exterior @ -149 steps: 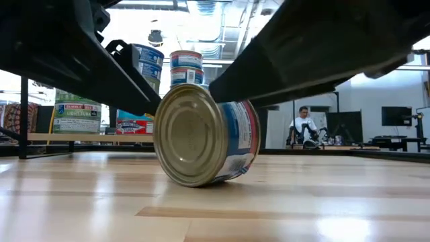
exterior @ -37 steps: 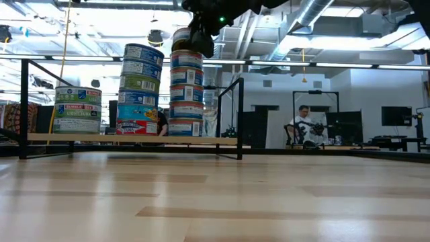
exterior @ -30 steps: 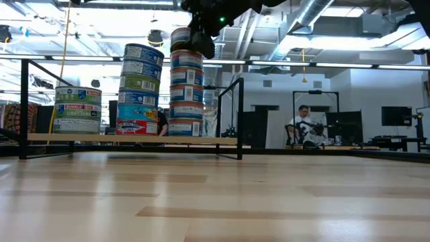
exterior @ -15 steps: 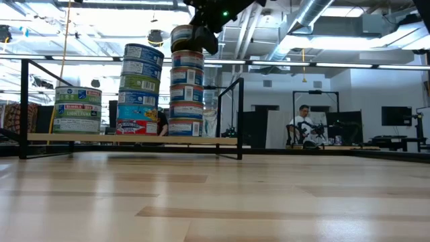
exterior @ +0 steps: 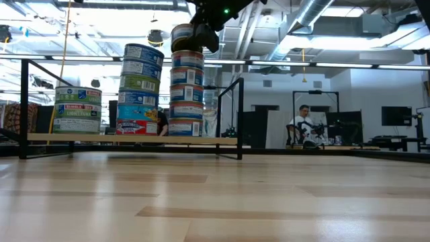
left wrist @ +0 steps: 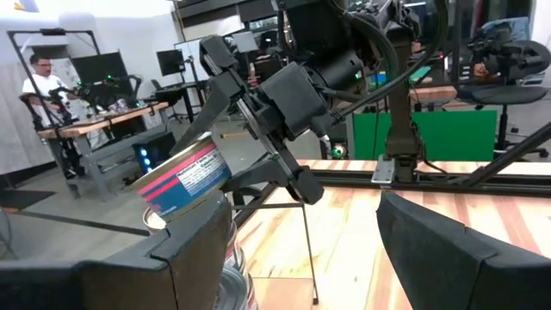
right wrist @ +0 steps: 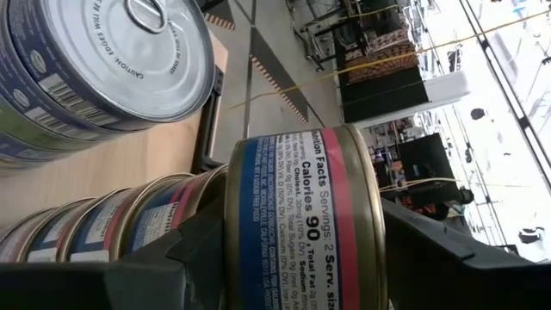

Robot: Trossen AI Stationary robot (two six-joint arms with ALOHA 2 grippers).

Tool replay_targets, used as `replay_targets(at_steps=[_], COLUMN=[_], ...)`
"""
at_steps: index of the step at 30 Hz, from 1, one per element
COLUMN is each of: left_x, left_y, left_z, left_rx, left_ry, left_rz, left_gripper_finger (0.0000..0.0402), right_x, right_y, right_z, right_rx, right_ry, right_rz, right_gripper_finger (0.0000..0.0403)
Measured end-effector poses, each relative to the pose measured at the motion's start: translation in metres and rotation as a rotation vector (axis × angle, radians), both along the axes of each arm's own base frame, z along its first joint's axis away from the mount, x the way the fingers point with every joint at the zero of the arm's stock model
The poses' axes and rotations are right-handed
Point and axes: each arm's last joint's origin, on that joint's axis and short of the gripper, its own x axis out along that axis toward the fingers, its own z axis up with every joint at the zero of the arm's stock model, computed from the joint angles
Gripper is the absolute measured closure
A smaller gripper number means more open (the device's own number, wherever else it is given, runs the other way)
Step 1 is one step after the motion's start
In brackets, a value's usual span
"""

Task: Stack canned seafood by type on shelf
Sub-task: Stack the blue pink tuna can on top of the blue pink tuna can on the shelf

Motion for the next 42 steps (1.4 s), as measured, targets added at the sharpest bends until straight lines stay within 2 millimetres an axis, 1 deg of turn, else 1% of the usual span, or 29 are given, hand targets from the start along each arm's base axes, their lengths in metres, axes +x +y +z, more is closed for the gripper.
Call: replay_targets(at_steps=[5, 11, 16, 20, 23, 30, 42], left_x=[0.000, 0.000, 0.000, 0.000, 0.000, 0.000, 0.000], left_y=[0.000, 0.000, 0.000, 0.000, 0.000, 0.000, -0.001], left_z=[0.000, 0.000, 0.000, 0.000, 0.000, 0.000, 0.000], left_rx=[-0.001, -0.001, -0.001, -0.001, -0.001, -0.004, -0.009], left_ry=[0.000, 0.000, 0.001, 0.000, 0.000, -0.001, -0.004], left_rz=[-0.004, -0.004, -0.003, -0.003, -0.003, -0.009, -0.027], left_gripper_finger=[0.0123, 0.0123, 0.0123, 0.0123, 0.0123, 0.0123, 0.0123], right_x=[0.000, -0.003, -0.005, -0.006, -0.006, -0.008, -0.008], right_y=[0.006, 0.006, 0.008, 0.008, 0.009, 0.009, 0.007], right_z=[-0.003, -0.003, 0.002, 0.011, 0.013, 0.009, 0.008], right_rx=[0.016, 0.055, 0.051, 0.071, 0.094, 0.125, 0.129], right_ry=[0.018, 0.026, 0.026, 0.027, 0.021, 0.054, 0.056], right_rz=[0.003, -0.014, -0.009, -0.013, -0.002, -0.009, -0.015], right_gripper_finger=[0.0126, 0.0126, 0.0126, 0.0126, 0.0126, 0.0126, 0.0126])
